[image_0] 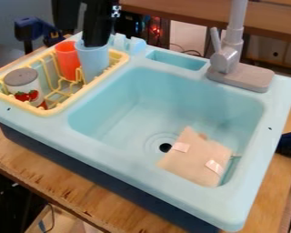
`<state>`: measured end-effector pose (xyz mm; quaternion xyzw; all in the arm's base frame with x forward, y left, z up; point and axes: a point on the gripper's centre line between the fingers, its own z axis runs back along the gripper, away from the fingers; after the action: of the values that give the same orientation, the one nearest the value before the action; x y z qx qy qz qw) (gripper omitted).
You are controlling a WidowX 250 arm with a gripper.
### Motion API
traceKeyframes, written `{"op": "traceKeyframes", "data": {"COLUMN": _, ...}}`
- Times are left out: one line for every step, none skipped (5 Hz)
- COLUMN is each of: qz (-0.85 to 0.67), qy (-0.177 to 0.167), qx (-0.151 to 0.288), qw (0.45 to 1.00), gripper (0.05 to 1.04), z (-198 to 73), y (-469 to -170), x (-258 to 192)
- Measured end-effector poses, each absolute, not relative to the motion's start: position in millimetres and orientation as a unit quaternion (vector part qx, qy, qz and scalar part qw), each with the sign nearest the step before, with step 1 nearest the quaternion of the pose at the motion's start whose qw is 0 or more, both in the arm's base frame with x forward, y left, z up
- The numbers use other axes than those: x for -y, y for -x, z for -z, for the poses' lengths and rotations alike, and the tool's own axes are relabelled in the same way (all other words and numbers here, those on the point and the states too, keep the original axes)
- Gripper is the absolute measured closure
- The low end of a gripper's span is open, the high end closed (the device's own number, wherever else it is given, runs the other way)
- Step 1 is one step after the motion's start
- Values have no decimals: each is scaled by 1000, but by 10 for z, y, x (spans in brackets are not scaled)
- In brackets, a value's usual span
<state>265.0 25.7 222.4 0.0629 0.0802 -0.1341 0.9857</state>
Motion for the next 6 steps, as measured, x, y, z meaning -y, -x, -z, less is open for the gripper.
{"op": "traceKeyframes", "data": {"qz": 131, "qy": -60, "qx": -95, "qw": 985, "gripper": 83, "z": -2143, "y": -2656, "x": -255}}
{"op": "traceKeyframes", "data": {"qz": 112, "qy": -55, "qx": -63, "qw": 990, "gripper": 83, "z": -2020, "y": -2747, "x": 53}}
{"op": "traceKeyframes", "data": {"qz": 137, "qy": -55, "qx": -51, "qw": 988, "gripper": 83, "z": -2011, "y": -2744, "x": 391}}
{"op": "traceKeyframes", "data": {"qz": 121, "qy": -36, "qx": -62, "qw": 990, "gripper": 83, "z": -1883, "y": -2662, "x": 598}}
{"op": "traceKeyframes", "data": {"qz": 98, "qy": -31, "qx": -90, "qw": 991, "gripper": 83, "z": -1666, "y": -2520, "x": 700}}
{"op": "traceKeyframes", "data": {"qz": 103, "qy": -26, "qx": -85, "qw": 991, "gripper": 83, "z": -1549, "y": -2472, "x": 841}}
